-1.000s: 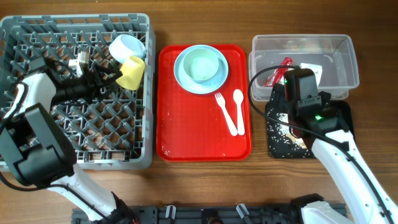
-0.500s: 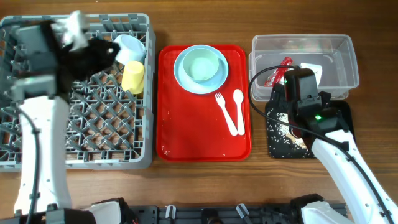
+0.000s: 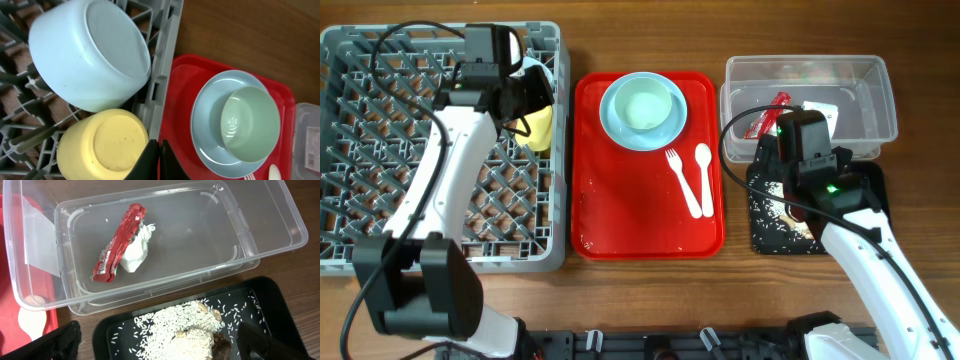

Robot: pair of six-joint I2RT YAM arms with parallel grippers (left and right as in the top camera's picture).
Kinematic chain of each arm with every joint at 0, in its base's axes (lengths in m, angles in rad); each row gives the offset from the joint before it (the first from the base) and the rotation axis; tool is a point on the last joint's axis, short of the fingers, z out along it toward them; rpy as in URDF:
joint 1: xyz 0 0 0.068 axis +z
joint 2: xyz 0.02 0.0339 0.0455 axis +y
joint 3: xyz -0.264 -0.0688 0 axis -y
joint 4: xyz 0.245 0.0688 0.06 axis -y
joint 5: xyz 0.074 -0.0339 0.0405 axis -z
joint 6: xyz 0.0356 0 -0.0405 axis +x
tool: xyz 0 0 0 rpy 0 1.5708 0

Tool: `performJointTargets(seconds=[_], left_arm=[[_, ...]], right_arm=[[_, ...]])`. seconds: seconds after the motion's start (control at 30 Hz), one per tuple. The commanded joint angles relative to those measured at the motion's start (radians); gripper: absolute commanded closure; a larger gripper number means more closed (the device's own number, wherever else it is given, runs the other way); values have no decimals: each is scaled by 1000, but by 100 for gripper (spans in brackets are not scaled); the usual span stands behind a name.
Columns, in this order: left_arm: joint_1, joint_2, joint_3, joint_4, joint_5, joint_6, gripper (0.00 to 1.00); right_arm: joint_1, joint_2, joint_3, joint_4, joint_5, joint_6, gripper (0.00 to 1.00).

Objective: Sort waste into correct bins and load items into the dishwasher rack

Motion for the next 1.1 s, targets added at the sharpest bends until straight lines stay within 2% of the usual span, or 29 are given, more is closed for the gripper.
performJointTargets(seconds=[0.0,0.17,0.43,0.67,0.87,1.07], left_arm=[[4,36,7,-28,-52,-13,96],[4,39,4,-115,-153,-20,96],[4,39,3,-166,-184,-20,96],[3,39,3,-64,-179,-50,96],[3,39,0,-64,-174,-51,96],[3,64,-84,16,-173,-65,96]], right_arm=[[-2,0,9,2,16,0,0],[-2,0,9,2,16,0,0],[-2,0,9,2,16,0,0],[-2,0,9,2,16,0,0],[-2,0,9,2,16,0,0],[-2,0,9,2,16,0,0]])
